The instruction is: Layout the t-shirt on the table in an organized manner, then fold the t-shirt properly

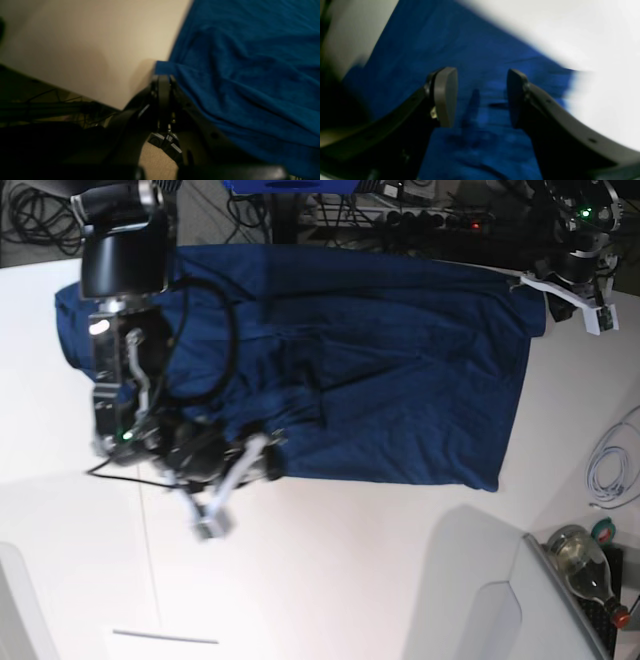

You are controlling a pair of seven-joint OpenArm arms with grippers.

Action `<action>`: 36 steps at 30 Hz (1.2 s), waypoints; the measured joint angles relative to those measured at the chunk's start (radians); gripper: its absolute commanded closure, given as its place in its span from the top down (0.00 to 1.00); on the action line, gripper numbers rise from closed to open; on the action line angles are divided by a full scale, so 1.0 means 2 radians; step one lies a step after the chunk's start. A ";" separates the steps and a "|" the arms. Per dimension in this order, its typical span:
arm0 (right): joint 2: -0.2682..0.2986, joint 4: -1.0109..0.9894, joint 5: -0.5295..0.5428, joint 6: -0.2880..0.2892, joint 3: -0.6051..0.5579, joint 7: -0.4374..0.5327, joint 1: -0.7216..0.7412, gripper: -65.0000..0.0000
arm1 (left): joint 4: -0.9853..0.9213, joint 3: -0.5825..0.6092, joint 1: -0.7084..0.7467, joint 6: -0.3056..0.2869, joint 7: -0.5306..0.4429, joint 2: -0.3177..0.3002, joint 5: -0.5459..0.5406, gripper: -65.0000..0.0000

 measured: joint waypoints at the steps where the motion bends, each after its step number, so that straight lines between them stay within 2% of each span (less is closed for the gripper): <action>1: 0.015 -0.023 -0.007 -0.012 0.004 0.010 0.010 0.47 | 0.000 -0.006 0.000 -0.001 0.000 0.000 0.000 0.00; 3: 0.037 -0.086 -0.008 -0.019 -0.007 0.027 0.030 0.47 | 0.000 -0.017 0.000 -0.002 0.000 0.000 -0.002 0.00; 7: 0.042 -0.175 0.003 -0.014 -0.023 0.059 0.056 0.47 | 0.000 -0.020 0.000 -0.001 0.001 0.000 -0.002 0.00; 12: 0.060 -0.214 -0.001 -0.014 -0.024 0.090 0.054 0.45 | 0.000 -0.017 0.000 -0.002 0.002 0.000 -0.002 0.00; 14: 0.063 -0.218 -0.005 -0.015 -0.021 0.089 0.053 0.36 | 0.000 -0.016 -0.001 -0.002 0.002 0.000 -0.002 0.00; 18: 0.059 -0.218 -0.001 -0.015 -0.021 0.091 0.054 0.00 | -0.001 -0.016 -0.001 -0.002 0.002 0.000 0.000 0.00; 21: 0.058 -0.216 0.001 -0.015 -0.021 0.089 0.053 0.02 | -0.011 -0.016 -0.003 -0.002 0.002 0.000 0.002 0.00; 25: 0.070 -0.169 0.001 -0.015 -0.021 0.088 0.037 0.01 | -0.023 -0.015 -0.006 -0.002 0.002 0.002 0.000 0.00; 29: 0.071 -0.120 -0.002 -0.015 -0.021 0.054 0.027 0.01 | -0.040 -0.015 -0.036 -0.002 0.000 0.005 -0.003 0.00; 32: 0.071 -0.080 0.001 -0.016 -0.021 0.047 0.019 0.01 | -0.047 -0.014 -0.059 -0.002 0.000 0.005 0.002 0.00; 36: 0.090 -0.049 -0.001 -0.017 -0.020 0.045 0.015 0.01 | -0.047 -0.014 -0.060 0.001 -0.001 0.009 0.004 0.00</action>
